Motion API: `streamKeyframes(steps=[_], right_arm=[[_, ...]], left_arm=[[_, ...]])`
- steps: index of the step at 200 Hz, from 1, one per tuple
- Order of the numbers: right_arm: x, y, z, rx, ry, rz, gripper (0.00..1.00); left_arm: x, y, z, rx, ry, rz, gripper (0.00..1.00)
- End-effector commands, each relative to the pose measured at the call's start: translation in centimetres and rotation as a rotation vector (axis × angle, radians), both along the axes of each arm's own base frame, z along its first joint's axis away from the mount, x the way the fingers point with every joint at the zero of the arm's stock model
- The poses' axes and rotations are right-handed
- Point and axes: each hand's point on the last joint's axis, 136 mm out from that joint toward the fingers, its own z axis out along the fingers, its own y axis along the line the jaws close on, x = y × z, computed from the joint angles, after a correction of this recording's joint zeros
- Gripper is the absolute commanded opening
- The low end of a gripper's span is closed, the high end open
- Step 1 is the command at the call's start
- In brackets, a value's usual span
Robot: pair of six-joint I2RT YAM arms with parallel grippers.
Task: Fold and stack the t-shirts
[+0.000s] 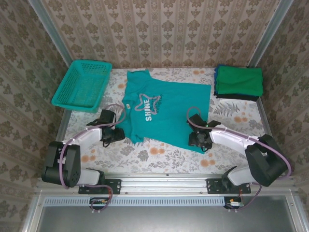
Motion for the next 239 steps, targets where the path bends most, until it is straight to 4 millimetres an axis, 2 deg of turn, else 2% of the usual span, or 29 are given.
streamKeyframes(steps=[1,22,32,49,79,82,102,127,172,178,185,197,210,225,239], right_arm=[[-0.3,0.3,-1.3,0.007,0.026,-0.02,0.51],[0.0,0.0,-1.4,-0.021,0.02,-0.024,0.32],[0.4,-0.4,-1.0,-0.044,0.004,-0.024,0.24],[0.9,-1.1,0.0,-0.086,-0.014,-0.019,0.13],[1.6,-2.9,2.0,-0.122,-0.049,-0.028,0.05],[1.8,-3.1,2.8,-0.114,-0.075,-0.031,0.05],[2.5,-4.1,5.0,-0.106,-0.135,-0.044,0.03],[3.6,-4.1,7.3,-0.063,-0.21,-0.031,0.01],[4.8,-3.9,9.1,-0.063,-0.253,0.001,0.01],[5.0,-3.8,9.2,-0.059,-0.258,0.003,0.01],[5.0,-3.8,9.1,-0.053,-0.258,0.003,0.01],[5.2,-3.7,8.8,-0.042,-0.258,0.004,0.01],[5.2,-3.6,8.4,-0.04,-0.249,0.007,0.01],[5.2,-3.5,7.8,-0.031,-0.241,0.008,0.01],[5.3,-3.3,7.4,-0.022,-0.232,0.012,0.01]], left_arm=[[4.0,-4.2,1.3,-0.165,-0.158,-0.043,0.52],[5.1,-4.9,1.7,-0.142,-0.18,-0.07,0.49],[5.8,-5.3,1.9,-0.147,-0.191,-0.079,0.44],[6.8,-6.0,2.2,-0.163,-0.199,-0.098,0.28],[7.6,-6.7,3.8,-0.19,-0.225,-0.124,0.02],[7.6,-6.7,4.0,-0.192,-0.228,-0.126,0.0],[7.3,-6.8,5.6,-0.204,-0.254,-0.137,0.0],[6.8,-7.1,8.1,-0.217,-0.29,-0.153,0.0],[5.3,-7.0,13.3,-0.202,-0.393,-0.178,0.0],[5.0,-6.9,13.2,-0.188,-0.394,-0.185,0.0],[4.7,-6.5,12.6,-0.168,-0.378,-0.184,0.15],[3.9,-5.7,10.5,-0.121,-0.312,-0.168,0.22],[2.9,-4.9,7.9,-0.088,-0.233,-0.147,0.41],[2.2,-4.6,5.4,-0.082,-0.186,-0.128,0.49],[2.3,-4.9,4.0,-0.091,-0.161,-0.127,0.49]])
